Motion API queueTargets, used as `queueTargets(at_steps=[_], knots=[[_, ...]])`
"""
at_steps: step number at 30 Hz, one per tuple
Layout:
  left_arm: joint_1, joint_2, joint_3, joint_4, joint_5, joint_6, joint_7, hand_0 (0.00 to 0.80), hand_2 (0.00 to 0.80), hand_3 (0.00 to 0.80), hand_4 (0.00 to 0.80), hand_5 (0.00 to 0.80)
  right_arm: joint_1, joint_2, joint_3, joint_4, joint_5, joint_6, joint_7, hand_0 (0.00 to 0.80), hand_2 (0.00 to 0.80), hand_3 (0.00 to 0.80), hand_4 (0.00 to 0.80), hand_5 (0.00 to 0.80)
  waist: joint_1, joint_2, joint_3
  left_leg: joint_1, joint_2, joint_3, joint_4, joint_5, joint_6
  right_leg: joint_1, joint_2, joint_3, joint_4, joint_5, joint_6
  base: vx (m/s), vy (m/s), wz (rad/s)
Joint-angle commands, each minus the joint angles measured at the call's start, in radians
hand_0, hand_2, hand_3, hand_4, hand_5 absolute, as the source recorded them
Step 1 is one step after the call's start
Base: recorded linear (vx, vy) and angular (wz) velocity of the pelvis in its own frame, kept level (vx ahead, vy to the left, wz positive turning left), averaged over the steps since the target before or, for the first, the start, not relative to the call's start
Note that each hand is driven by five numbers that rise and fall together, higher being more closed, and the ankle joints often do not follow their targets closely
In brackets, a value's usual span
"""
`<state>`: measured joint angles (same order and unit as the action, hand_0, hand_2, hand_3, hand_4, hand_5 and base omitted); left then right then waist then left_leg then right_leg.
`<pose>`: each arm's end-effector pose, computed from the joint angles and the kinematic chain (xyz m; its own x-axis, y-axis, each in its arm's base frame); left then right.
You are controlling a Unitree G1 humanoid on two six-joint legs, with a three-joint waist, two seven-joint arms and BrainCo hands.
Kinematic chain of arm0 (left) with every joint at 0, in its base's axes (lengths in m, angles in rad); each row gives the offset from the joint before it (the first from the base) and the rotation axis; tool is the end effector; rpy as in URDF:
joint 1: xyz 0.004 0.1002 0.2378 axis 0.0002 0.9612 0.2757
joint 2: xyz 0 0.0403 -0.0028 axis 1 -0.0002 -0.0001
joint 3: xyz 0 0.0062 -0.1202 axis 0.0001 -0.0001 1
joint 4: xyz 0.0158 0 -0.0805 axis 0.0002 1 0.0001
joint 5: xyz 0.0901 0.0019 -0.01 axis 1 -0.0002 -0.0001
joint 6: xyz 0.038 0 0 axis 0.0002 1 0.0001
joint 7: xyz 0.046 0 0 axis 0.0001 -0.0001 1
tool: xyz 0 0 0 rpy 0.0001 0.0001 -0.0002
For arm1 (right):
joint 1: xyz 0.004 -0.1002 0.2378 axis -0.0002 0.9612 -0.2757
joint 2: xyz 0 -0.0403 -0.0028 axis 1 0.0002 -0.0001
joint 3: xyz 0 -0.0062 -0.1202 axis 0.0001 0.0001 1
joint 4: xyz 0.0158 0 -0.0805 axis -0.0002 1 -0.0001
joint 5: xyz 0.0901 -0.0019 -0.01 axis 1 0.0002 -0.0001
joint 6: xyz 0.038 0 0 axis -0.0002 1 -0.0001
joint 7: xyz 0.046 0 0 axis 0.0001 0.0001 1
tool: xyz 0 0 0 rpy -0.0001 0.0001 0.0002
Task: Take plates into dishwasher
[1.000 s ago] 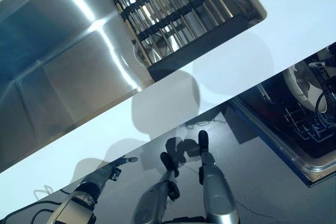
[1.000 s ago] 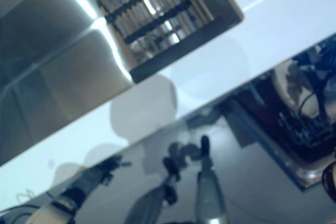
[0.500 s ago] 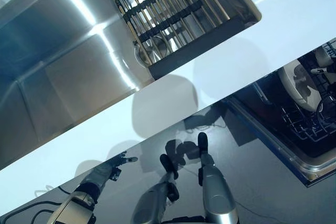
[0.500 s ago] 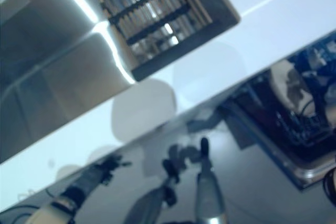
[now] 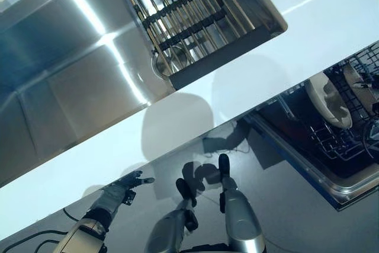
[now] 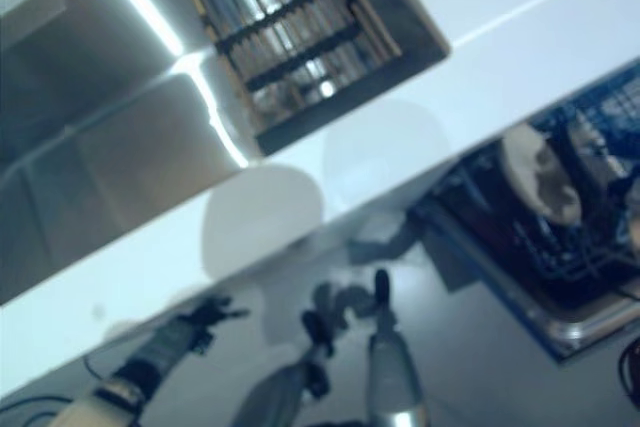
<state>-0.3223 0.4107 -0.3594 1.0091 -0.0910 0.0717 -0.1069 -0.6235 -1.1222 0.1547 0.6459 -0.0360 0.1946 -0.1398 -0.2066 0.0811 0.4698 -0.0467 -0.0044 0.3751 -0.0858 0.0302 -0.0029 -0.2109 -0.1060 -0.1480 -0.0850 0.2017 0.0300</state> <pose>0.2078 0.2447 -0.0549 0.6705 0.0495 -0.7403 0.3128 0.8859 0.3425 0.2572 -0.3879 0.2062 0.8174 -0.5463 0.1831 0.4156 0.3389 -0.8441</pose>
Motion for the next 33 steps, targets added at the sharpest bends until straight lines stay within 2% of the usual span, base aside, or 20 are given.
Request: queueTargets(at_steps=[1,3,8,15,21,25,30,33], knots=[[0.003,0.048,-0.003,0.02,0.059,-0.028,0.023,0.0,0.0,0.0,0.0,0.0,0.039,-0.037,-0.07,-0.004,0.016,-0.056,-0.019,0.0,0.0,0.0,0.0,0.0,-0.005,-0.065,-0.093,0.035,0.031,-0.01,0.083,-0.124,-0.024,-0.096,0.04,0.004,0.149,-0.137,0.062,0.0,0.0,0.0],[0.008,0.053,-0.006,0.02,0.068,-0.028,0.029,0.0,0.0,0.0,0.0,0.0,0.069,-0.035,-0.089,-0.004,0.03,-0.079,-0.016,0.0,0.0,0.0,0.0,0.0,-0.003,-0.082,-0.099,0.039,0.032,-0.012,0.078,-0.122,-0.018,-0.087,0.043,0.008,0.148,-0.132,0.069,0.0,0.0,0.0],[0.022,0.063,-0.004,0.017,0.071,-0.026,0.03,0.0,0.0,0.0,0.0,0.0,0.102,-0.036,-0.12,-0.017,0.082,-0.112,0.0,0.0,0.0,0.0,0.0,0.0,0.002,-0.099,-0.109,0.044,0.031,-0.017,0.071,-0.119,-0.01,-0.07,0.051,0.016,0.141,-0.126,0.076,-0.008,0.014,-0.02],[0.059,0.07,0.009,0.024,0.075,-0.055,0.023,0.0,0.0,0.0,0.0,0.0,0.146,-0.019,-0.205,-0.058,0.312,-0.175,-0.018,0.0,0.0,0.0,0.0,0.0,0.007,-0.106,-0.137,0.062,0.018,-0.03,0.064,-0.119,-0.002,-0.028,0.058,0.036,0.124,-0.127,0.081,-0.007,0.079,-0.03],[0.088,0.053,0.008,0.036,0.064,-0.083,0.025,0.0,0.0,0.0,0.0,0.0,0.225,0.039,-0.359,-0.085,0.492,-0.173,-0.079,0.0,0.0,0.0,0.0,0.0,-0.004,-0.106,-0.181,0.089,0.007,-0.034,0.056,-0.124,0.002,0.017,0.067,0.06,0.106,-0.131,0.085,0.016,0.105,-0.02],[0.098,0.054,0.008,0.036,0.054,-0.087,0.014,0.0,0.0,0.0,0.0,0.0,0.324,0.096,-0.466,-0.083,0.61,-0.21,-0.11,0.0,0.0,0.0,0.0,0.0,-0.022,-0.104,-0.213,0.112,0.002,-0.027,0.048,-0.125,0.006,0.048,0.072,0.072,0.09,-0.128,0.087,0.005,0.115,-0.02],[0.097,0.062,0.009,0.039,0.041,-0.09,0.006,0.0,0.0,0.0,0.0,0.0,0.398,0.149,-0.533,-0.069,0.672,-0.263,-0.116,0.0,0.0,0.0,0.0,0.0,-0.037,-0.101,-0.236,0.132,-0.002,-0.016,0.041,-0.126,0.01,0.069,0.076,0.09,0.079,-0.125,0.089,0.012,0.086,-0.09],[0.074,0.075,0.012,0.036,0.03,-0.076,-0.001,0.0,0.0,0.0,0.0,0.0,0.445,0.213,-0.564,-0.049,0.747,-0.282,-0.124,0.0,0.0,0.0,0.0,0.0,-0.055,-0.096,-0.249,0.143,-0.005,-0.008,0.037,-0.128,0.017,0.076,0.077,0.113,0.082,-0.125,0.091,-0.031,0.079,-0.06]])
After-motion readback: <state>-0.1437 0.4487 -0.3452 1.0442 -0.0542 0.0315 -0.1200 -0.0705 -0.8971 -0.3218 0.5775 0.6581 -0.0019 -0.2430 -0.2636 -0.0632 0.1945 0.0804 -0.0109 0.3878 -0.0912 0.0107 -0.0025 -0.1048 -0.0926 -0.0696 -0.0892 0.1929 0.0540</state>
